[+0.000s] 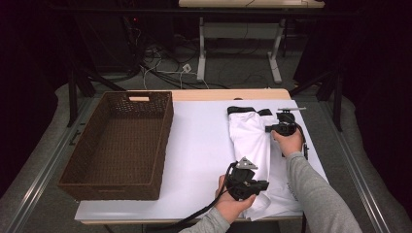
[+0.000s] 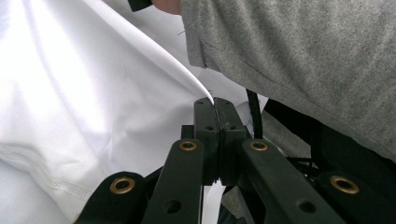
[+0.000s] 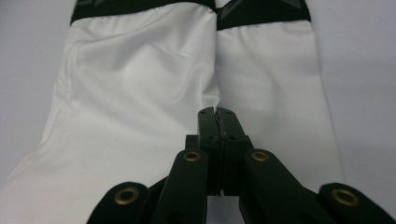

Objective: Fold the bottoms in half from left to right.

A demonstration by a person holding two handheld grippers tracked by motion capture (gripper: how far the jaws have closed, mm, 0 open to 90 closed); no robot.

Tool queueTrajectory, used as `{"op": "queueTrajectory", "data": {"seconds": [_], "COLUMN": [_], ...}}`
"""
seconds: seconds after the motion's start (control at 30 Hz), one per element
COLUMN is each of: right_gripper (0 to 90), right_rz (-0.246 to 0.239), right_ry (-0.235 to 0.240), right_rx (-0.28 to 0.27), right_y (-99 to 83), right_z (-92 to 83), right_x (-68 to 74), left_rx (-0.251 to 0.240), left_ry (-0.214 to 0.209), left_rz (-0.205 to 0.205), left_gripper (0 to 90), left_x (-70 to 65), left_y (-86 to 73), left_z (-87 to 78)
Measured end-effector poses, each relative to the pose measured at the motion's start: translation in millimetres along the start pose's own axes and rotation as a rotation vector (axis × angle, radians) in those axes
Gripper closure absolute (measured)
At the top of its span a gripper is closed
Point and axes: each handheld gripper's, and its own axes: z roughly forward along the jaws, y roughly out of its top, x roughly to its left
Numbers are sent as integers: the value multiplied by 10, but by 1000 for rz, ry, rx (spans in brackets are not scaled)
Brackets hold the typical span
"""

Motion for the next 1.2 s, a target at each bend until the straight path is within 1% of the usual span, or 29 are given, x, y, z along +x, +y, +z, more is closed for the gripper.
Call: {"op": "queueTrajectory", "data": {"seconds": [0.13, 0.17, 0.27, 0.4, 0.43, 0.5, 0.57, 0.63, 0.7, 0.77, 0.83, 0.9, 1.0, 1.13, 1.2], "right_gripper": [900, 900, 900, 900, 900, 900, 900, 900, 900, 900, 900, 900, 900, 900, 900], "right_rz": [15, 18, 22, 36, 39, 65, 73, 84, 91, 92, 90, 67, 45, 32, 31], "right_ry": [-8, -5, -26, -49, -58, -68, -79, -77, -60, -55, -24, 1, 17, 22, 24], "right_rx": [-4, -19, -31, -41, -41, -31, -23, -11, 0, -1, -10, -24, -38, -42, -44], "right_y": [10, 13, 15, -9, -21, -63, -107, -160, -196, -203, -192, -180, -167, -155, -144], "right_z": [-73, -97, -182, -279, -287, -298, -285, -248, -222, -207, -207, -218, -237, -266, -292], "right_x": [-73, -91, -142, -255, -293, -370, -432, -485, -513, -514, -490, -456, -413, -393, -390], "left_rx": [-3, -5, -4, 6, 11, 19, 28, 34, 37, 38, 36, 29, 18, 29, 31], "left_ry": [-1, -3, -2, -4, -3, 0, 0, -3, -4, -6, -16, -23, -35, -45, -52], "left_rz": [3, 0, 1, 4, 7, 9, 12, 14, 11, 16, 24, 40, 69, 109, 120], "left_gripper": [900, 900, 900, 900, 900, 900, 900, 900, 900, 900, 900, 900, 900, 900, 900], "left_x": [2, 0, -3, -12, -16, -25, -27, -26, -38, -58, -92, -143, -240, -360, -409], "left_y": [9, 9, 7, -2, -5, -13, -18, -18, -16, -2, 37, 100, 228, 359, 407], "left_z": [-10, -12, -4, 32, 43, 69, 90, 110, 129, 140, 139, 133, 141, 188, 221]}}
